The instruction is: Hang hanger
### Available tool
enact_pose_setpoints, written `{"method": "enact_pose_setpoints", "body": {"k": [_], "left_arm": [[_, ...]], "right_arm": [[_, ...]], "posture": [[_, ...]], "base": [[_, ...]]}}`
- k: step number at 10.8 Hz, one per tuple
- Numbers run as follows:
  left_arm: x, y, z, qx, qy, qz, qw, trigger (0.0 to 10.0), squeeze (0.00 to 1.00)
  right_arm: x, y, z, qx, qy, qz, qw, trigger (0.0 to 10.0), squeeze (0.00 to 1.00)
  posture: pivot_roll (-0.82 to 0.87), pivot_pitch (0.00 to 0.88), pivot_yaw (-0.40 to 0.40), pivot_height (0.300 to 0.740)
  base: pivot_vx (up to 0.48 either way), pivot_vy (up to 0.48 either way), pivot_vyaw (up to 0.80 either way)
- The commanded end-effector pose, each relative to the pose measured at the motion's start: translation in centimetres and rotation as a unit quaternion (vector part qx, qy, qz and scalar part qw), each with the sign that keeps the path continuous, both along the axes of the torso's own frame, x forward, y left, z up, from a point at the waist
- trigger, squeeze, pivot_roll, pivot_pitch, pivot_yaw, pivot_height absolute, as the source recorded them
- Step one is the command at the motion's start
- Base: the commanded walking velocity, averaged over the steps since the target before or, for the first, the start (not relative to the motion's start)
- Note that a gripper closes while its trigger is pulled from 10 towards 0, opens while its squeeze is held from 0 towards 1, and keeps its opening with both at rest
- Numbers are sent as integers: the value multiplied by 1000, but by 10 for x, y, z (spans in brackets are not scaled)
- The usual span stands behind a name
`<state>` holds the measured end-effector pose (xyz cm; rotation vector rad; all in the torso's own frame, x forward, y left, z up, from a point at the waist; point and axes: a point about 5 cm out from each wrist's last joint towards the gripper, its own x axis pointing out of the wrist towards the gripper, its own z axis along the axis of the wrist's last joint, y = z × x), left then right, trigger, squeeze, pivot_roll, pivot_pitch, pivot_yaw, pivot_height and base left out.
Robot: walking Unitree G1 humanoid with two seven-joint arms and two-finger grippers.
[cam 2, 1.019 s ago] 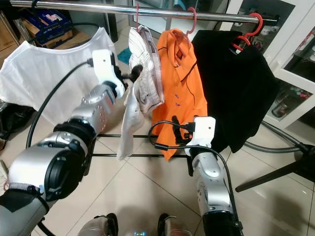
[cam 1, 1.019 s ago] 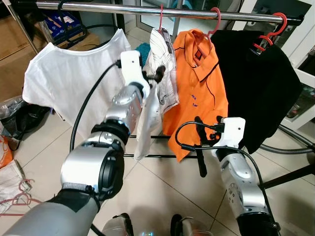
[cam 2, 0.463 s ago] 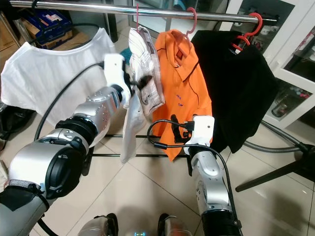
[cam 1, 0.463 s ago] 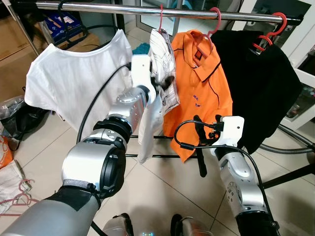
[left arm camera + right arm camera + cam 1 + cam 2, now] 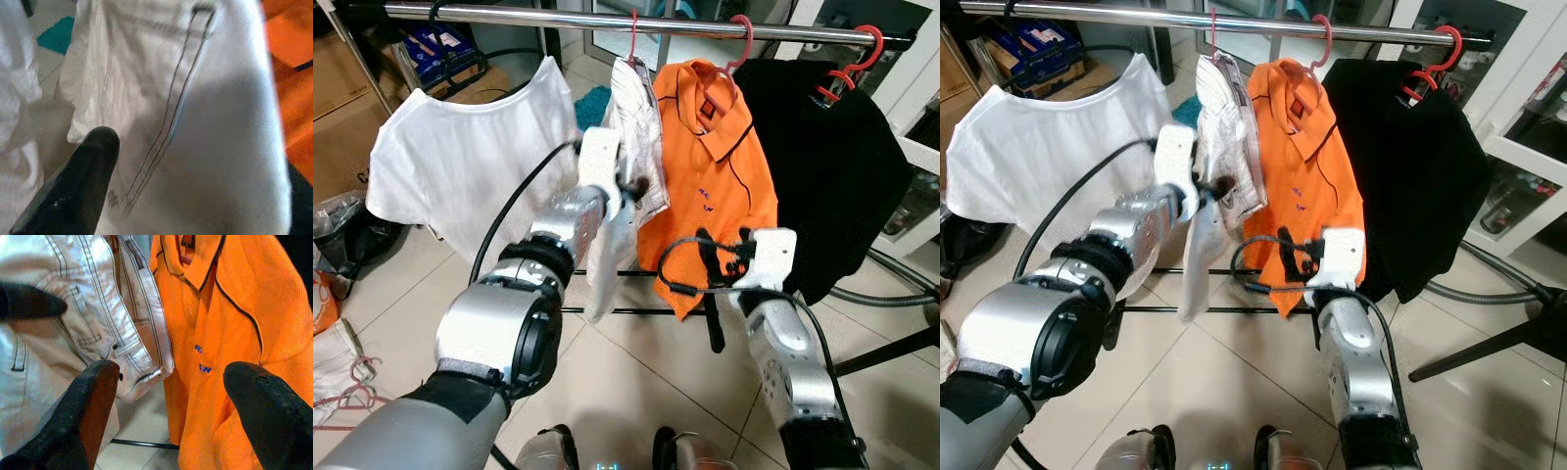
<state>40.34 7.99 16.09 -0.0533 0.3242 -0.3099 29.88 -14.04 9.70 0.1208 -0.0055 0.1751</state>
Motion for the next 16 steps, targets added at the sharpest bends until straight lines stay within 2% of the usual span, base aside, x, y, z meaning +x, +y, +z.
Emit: {"method": "enact_pose_setpoints", "body": {"k": [1, 3, 4, 7, 10, 12, 13, 15, 16], "left_arm": [[2, 3, 3, -6, -11, 9, 1000, 0, 0], [4, 5, 11, 20, -41, 6, 999, 0, 0], [4, 4, 13, 15, -47, 3, 999, 0, 0], [4, 4, 10, 15, -46, -3, 999, 0, 0], [5, 15, 9, 35, -58, 10, 998, 0, 0], [8, 24, 22, 40, -109, 19, 993, 0, 0], [9, 21, 40, 78, -184, 3, 980, 0, 0], [8, 19, 59, 118, -256, -6, 960, 0, 0], [7, 17, 64, 131, -271, -21, 953, 0, 0]], "right_arm": [[-1, -2, -7, 7, 20, -5, 1000, 10000, 0], [-1, -2, -7, 6, 20, -4, 1000, 10000, 0], [0, -2, -6, 6, 20, -3, 1000, 10000, 0], [0, -2, -7, 5, 22, -2, 1000, 10000, 0], [2, 1, -7, 5, 22, 2, 1000, 10000, 0], [4, 2, -6, 4, 20, 5, 1000, 10000, 0], [5, 2, -7, 2, 20, 7, 1000, 10000, 0], [5, 6, -8, 2, 24, 14, 1000, 10000, 0], [6, 8, -9, 3, 25, 20, 999, 10000, 0]], "posture": [[-199, 158, -8, 740], [-198, 158, -9, 740], [-198, 158, -9, 740], [-196, 159, -12, 740], [-184, 146, -15, 740], [-179, 139, -17, 740], [-161, 133, -24, 740], [-145, 131, -28, 740], [-135, 128, -31, 740]], "base": [[0, 0, 0], [0, 0, 0], [0, 0, 0], [0, 0, 0], [0, 0, 0], [0, 0, 0], [0, 0, 0], [0, 0, 0], [0, 0, 0]]}}
